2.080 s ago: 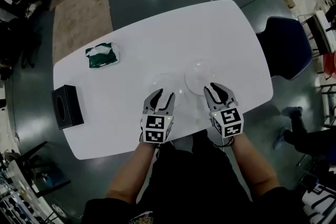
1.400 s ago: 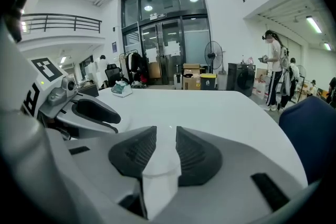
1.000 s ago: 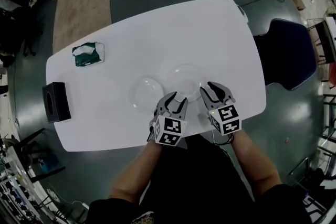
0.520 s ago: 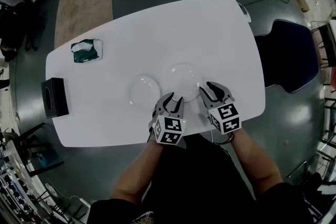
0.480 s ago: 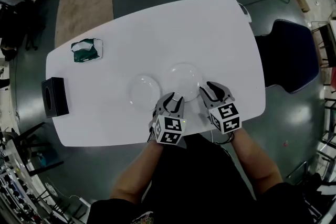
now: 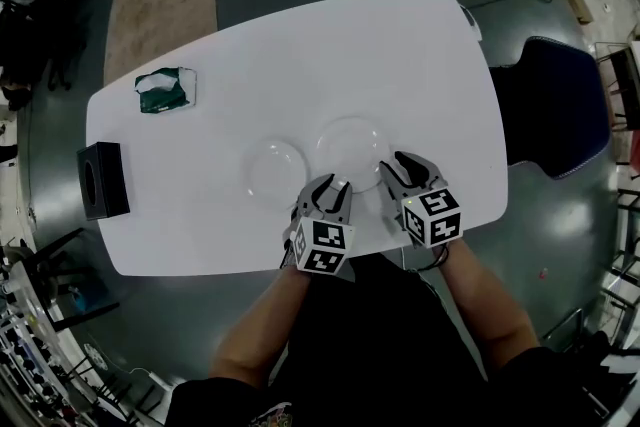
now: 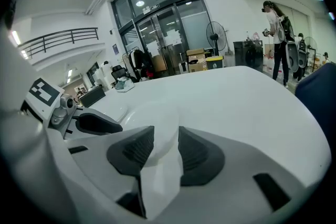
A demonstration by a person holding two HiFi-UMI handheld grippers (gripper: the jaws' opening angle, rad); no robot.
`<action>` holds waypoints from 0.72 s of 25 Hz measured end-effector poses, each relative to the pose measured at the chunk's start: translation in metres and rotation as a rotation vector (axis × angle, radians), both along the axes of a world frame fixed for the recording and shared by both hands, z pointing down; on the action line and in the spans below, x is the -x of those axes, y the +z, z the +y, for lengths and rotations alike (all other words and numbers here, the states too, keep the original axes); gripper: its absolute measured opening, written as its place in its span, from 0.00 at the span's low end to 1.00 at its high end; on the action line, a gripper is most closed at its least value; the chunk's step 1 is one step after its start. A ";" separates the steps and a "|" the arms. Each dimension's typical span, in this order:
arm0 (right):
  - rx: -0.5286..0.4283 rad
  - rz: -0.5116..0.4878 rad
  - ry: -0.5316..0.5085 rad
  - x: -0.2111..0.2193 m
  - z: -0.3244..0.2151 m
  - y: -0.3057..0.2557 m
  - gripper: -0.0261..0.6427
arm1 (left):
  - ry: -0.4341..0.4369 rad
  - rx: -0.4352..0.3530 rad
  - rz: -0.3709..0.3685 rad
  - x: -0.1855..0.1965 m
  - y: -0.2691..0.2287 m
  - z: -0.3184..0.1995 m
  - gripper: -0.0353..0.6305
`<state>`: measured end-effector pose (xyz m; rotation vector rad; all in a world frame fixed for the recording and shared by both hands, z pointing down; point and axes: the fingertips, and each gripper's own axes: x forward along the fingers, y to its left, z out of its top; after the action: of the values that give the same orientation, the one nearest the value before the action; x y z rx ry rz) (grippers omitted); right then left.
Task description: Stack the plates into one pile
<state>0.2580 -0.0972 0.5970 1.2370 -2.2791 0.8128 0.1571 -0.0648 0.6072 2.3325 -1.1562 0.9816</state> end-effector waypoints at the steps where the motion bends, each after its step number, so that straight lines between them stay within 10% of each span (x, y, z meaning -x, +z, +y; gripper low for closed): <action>1: 0.005 -0.006 0.004 0.000 -0.001 0.001 0.28 | 0.004 -0.001 -0.003 0.000 0.000 0.000 0.26; 18: 0.084 -0.100 0.021 0.006 -0.013 0.004 0.28 | 0.002 -0.006 0.002 0.000 0.003 0.002 0.26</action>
<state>0.2518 -0.1100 0.6007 1.2096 -2.2876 0.9884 0.1574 -0.0630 0.6099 2.3392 -1.1583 0.9769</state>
